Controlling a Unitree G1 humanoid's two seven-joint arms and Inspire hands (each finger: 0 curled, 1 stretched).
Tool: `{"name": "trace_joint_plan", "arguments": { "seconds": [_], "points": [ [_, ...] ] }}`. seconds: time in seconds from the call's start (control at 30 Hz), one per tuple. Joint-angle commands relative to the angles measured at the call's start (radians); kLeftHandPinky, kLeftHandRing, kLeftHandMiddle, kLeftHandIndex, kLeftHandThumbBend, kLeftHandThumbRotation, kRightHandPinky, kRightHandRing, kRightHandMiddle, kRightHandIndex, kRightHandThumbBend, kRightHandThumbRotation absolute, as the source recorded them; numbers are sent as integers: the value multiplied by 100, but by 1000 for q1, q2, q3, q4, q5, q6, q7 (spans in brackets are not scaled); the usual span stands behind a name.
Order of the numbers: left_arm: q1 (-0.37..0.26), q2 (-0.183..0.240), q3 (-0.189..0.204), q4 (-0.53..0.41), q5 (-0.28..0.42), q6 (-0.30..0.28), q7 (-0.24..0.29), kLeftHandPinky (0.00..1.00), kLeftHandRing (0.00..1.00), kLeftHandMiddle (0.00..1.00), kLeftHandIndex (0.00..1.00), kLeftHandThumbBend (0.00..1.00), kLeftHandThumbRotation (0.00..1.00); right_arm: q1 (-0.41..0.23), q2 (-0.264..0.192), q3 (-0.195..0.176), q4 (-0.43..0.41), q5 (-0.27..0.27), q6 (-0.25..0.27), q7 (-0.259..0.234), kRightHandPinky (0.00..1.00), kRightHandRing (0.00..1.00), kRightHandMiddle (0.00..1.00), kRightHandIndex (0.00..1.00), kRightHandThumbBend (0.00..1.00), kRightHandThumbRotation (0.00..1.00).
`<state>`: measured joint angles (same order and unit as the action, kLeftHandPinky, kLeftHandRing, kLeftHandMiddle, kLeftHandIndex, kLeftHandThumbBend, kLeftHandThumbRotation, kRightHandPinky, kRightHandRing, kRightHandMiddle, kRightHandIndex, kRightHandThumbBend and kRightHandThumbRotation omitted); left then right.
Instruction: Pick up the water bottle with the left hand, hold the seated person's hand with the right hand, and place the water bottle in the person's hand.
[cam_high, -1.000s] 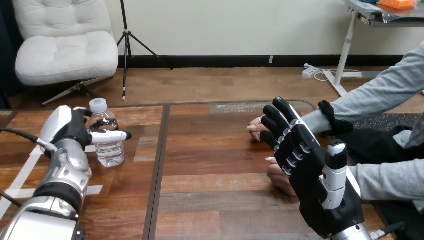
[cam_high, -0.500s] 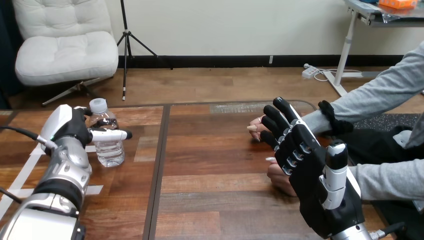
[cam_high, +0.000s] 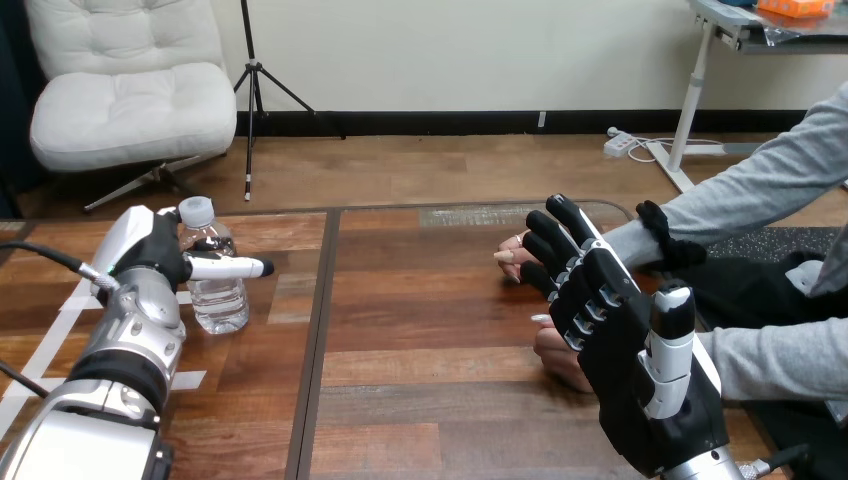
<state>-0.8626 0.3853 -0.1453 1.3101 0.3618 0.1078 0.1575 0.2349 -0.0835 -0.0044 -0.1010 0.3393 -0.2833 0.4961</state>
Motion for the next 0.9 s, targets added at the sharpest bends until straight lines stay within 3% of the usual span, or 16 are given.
{"name": "trace_joint_plan", "arguments": {
  "seconds": [0.0,0.37,0.6,0.87],
  "points": [
    [-78,5,-18,-14,17,-3,-11,90,94,97,97,100,35,-33,3,3,-33,4,-21,-3,100,99,97,98,96,100],
    [-77,3,-28,-13,23,5,-12,95,98,99,100,100,36,-32,3,2,-35,22,-13,5,100,100,98,99,96,100],
    [-91,8,-62,-8,42,32,-49,98,98,99,99,100,40,-32,3,3,-36,11,-14,-4,100,100,98,99,97,100],
    [-96,7,-59,-12,42,47,-52,88,90,92,92,100,38,-30,2,3,-39,9,-16,-7,100,99,97,98,97,100]
  ]
}}
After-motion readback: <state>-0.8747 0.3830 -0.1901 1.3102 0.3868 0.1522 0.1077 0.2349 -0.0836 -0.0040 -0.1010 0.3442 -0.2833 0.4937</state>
